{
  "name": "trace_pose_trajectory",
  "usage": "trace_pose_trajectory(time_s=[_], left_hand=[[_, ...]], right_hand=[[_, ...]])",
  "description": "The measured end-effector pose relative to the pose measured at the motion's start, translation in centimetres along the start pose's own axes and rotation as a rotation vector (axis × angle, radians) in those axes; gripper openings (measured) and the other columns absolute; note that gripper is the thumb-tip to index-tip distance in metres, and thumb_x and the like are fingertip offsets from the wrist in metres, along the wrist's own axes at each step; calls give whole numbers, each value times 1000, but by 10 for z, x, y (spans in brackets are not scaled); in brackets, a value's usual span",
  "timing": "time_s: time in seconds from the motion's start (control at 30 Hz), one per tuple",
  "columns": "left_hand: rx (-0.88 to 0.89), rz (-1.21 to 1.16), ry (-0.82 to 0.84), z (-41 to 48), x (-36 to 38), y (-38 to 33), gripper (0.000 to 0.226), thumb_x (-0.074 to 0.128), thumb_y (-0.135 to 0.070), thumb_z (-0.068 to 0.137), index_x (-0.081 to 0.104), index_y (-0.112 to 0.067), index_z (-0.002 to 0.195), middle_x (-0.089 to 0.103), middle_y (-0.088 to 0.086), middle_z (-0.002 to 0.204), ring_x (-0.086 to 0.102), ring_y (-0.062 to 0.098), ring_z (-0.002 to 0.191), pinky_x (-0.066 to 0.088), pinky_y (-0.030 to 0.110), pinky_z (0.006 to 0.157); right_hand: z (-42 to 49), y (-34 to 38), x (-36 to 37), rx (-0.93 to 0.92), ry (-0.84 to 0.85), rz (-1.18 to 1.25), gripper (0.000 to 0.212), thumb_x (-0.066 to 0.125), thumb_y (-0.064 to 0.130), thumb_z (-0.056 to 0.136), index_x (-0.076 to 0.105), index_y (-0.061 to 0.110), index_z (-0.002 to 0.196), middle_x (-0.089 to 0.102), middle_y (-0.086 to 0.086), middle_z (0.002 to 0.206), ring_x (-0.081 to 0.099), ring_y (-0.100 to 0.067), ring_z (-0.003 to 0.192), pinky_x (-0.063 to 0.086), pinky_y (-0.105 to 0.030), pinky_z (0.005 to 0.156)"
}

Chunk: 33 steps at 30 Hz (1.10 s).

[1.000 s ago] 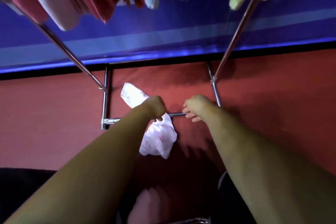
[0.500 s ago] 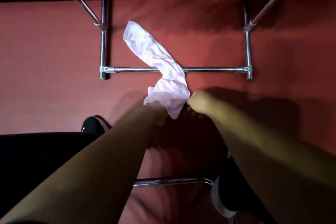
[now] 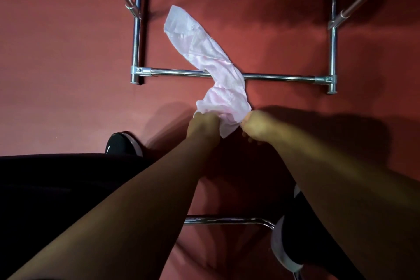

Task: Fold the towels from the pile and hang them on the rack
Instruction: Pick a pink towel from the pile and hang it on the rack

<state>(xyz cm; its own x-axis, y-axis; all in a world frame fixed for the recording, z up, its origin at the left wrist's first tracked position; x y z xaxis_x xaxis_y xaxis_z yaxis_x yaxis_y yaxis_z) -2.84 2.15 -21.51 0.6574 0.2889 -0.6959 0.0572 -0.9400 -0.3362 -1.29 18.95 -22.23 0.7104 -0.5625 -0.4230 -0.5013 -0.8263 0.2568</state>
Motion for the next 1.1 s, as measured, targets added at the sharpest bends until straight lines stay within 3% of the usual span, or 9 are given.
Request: trace_pose_trajectory(time_s=[0.13,0.2,0.27,0.37,0.5,0.63,0.8,0.97,1.1], left_hand=[[-114,-360,54,13,-23,-7,27,69,-12,91,69,-12,117,76,7,95,74,26,92,53,29,74],[-126,-579,52,12,-35,-16,24,61,-3,92,64,-9,115,72,6,80,70,19,65,50,22,53],[-150,-762,56,8,-47,-21,26,54,6,94,62,-9,114,68,5,81,63,13,61,49,16,46],[-128,-909,70,6,-62,-29,31,53,6,98,61,-9,124,71,10,96,66,15,68,51,18,49],[-101,-1058,-11,-10,-97,-39,19,59,2,101,66,-12,112,72,6,89,67,18,68,56,23,59],[-51,-978,-48,-34,-139,-57,12,73,-25,102,71,-14,101,64,9,75,49,20,51,41,21,43],[59,-915,-13,-79,-203,-91,35,67,-44,104,67,-9,100,58,8,64,47,10,38,36,13,38],[226,-780,86,-124,-255,-116,40,81,3,86,71,-7,123,75,6,89,69,15,66,53,21,51],[343,-575,-112,-171,-318,-134,51,66,13,84,74,-20,122,76,-2,92,70,11,75,57,22,61]], right_hand=[[0,12,-5,-113,-19,28,32,70,16,93,61,41,111,69,-7,121,69,-30,112,56,-37,93],[-1,16,-7,-141,-10,51,58,79,17,88,58,41,138,60,-3,123,68,-31,112,50,-32,85],[-6,22,-13,-155,-22,159,73,82,16,89,51,28,154,58,0,121,66,-25,105,46,-27,81],[-15,35,-35,-161,-106,263,24,70,13,100,67,13,124,62,-1,101,57,-20,95,44,-21,71],[-37,48,-75,-79,-253,279,17,63,28,98,70,15,106,76,-5,108,69,-25,93,53,-31,80],[-68,49,-101,-72,-280,574,12,59,18,90,71,20,85,79,-20,98,78,-41,92,65,-58,85],[-132,58,-142,-95,-363,828,29,56,11,103,69,27,83,70,-10,87,66,-25,70,65,-49,86],[-191,83,-197,-166,-461,828,20,61,15,100,79,13,107,77,-21,101,70,-33,79,63,-54,85],[-243,96,-245,-287,-613,773,20,61,26,92,70,18,76,65,-17,69,63,-30,55,61,-54,67]])
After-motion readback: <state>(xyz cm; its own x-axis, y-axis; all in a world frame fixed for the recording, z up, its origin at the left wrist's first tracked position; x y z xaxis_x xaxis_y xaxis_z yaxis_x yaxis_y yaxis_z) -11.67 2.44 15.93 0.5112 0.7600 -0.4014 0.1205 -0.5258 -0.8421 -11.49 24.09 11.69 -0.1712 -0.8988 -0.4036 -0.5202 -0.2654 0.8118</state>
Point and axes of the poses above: each hand's wrist, its own z-axis towards the middle knuckle, its own x-axis out of the palm, y = z × x, the point moved 9 cm from there along z, towards the middle knuckle
